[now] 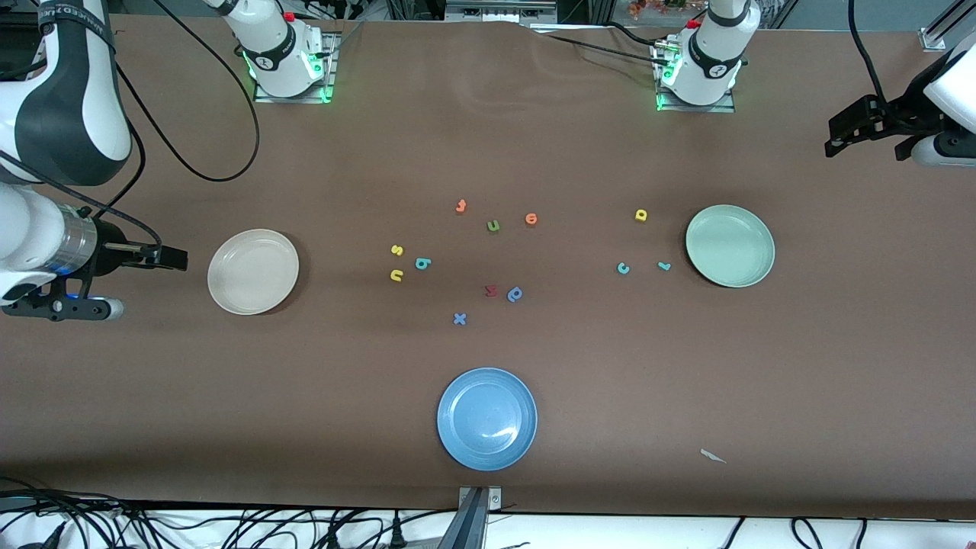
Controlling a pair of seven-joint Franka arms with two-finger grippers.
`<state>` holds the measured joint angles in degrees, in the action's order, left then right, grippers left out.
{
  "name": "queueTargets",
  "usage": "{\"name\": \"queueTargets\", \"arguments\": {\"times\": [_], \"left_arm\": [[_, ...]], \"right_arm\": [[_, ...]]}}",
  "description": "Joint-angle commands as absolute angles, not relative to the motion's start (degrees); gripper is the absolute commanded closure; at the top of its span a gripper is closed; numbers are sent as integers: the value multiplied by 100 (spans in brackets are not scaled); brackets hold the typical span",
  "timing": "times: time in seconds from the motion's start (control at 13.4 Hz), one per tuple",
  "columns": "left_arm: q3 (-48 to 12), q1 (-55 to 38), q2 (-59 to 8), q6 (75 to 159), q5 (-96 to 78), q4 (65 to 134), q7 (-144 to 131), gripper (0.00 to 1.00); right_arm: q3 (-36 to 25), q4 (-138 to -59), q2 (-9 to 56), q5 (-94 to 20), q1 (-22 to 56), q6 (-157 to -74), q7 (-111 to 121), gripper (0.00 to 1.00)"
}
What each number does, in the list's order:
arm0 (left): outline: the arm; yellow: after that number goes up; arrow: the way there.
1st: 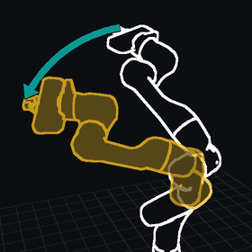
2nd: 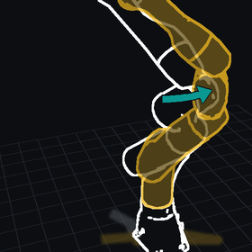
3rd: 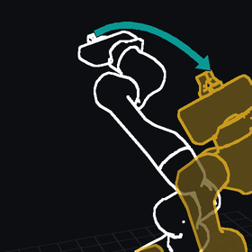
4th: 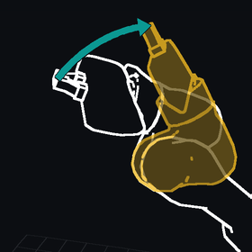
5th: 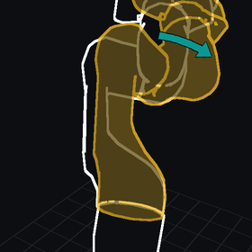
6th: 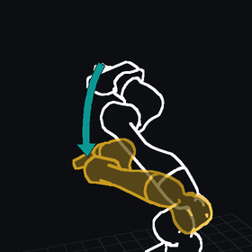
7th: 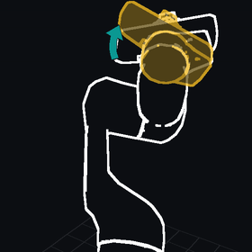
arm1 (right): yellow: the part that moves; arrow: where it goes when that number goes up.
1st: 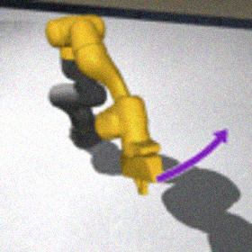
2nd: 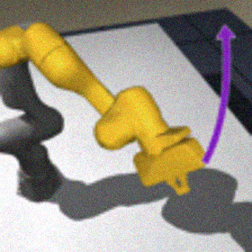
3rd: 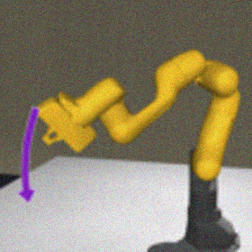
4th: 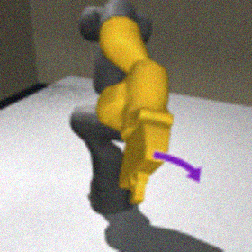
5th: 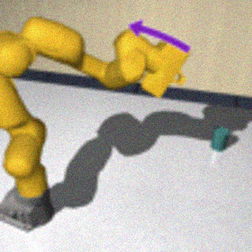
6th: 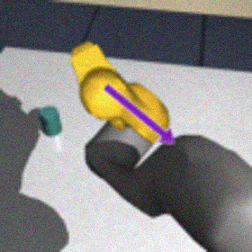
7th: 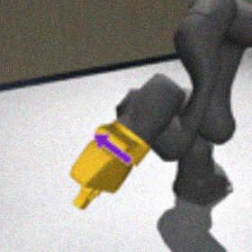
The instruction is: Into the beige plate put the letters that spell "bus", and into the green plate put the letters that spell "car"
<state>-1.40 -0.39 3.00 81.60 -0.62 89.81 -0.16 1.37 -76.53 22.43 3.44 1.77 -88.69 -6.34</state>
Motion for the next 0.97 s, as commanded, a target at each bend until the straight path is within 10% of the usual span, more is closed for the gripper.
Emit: {"name": "queueTargets", "arguments": {"times": [0.0,0.89], "left_arm": [[-158,-44,237,8077,26,8842,-18,0],[-176,-44,237,8077,26,8842,-62,0]], "right_arm": [[132,-7778,2092,116,150,-8912,-686,0],[132,-7761,2092,185,176,-8912,-738,0]]}}
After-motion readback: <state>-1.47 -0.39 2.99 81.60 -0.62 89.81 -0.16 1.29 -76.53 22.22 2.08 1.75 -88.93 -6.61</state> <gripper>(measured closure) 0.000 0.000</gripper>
